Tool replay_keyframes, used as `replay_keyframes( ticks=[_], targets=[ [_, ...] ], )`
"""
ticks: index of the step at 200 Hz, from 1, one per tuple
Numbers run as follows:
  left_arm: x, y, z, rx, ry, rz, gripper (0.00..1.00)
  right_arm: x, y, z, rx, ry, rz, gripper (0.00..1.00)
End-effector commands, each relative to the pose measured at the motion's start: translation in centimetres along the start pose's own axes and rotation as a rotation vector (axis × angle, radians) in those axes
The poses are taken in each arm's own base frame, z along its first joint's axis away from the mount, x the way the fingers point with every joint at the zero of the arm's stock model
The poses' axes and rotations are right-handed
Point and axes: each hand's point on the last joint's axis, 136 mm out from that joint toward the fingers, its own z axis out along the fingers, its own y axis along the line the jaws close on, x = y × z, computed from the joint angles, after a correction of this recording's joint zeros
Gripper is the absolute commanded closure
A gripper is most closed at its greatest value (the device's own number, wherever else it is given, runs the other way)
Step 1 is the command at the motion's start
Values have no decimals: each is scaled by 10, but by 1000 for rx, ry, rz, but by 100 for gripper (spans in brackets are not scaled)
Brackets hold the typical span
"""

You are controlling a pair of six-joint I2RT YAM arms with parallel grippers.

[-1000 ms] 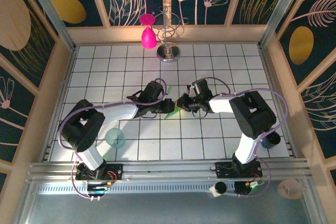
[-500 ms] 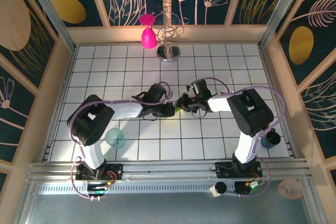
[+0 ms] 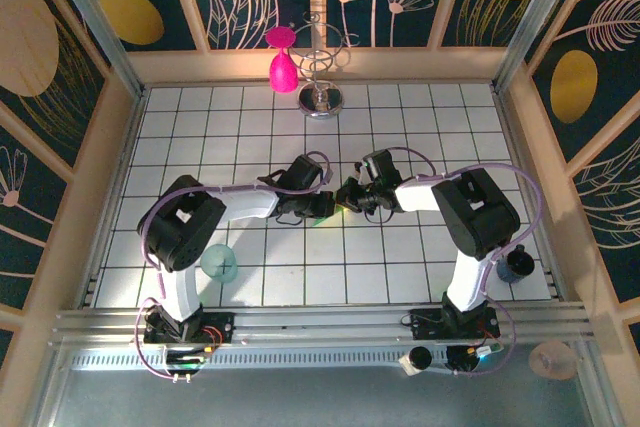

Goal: Fold a paper plane with a square sheet of paper (pick it up from the middle)
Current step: Fold the wing for the fifth time at the center of the table.

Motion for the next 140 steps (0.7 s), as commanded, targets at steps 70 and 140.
replay_keyframes(
  ticks=[70,140],
  targets=[
    [19,28,9,-107,74,24,100,14,-33,12,129,63,68,90],
    [36,39,0,-139,147,92,100,18,-60,14,233,89,91,91]
  ],
)
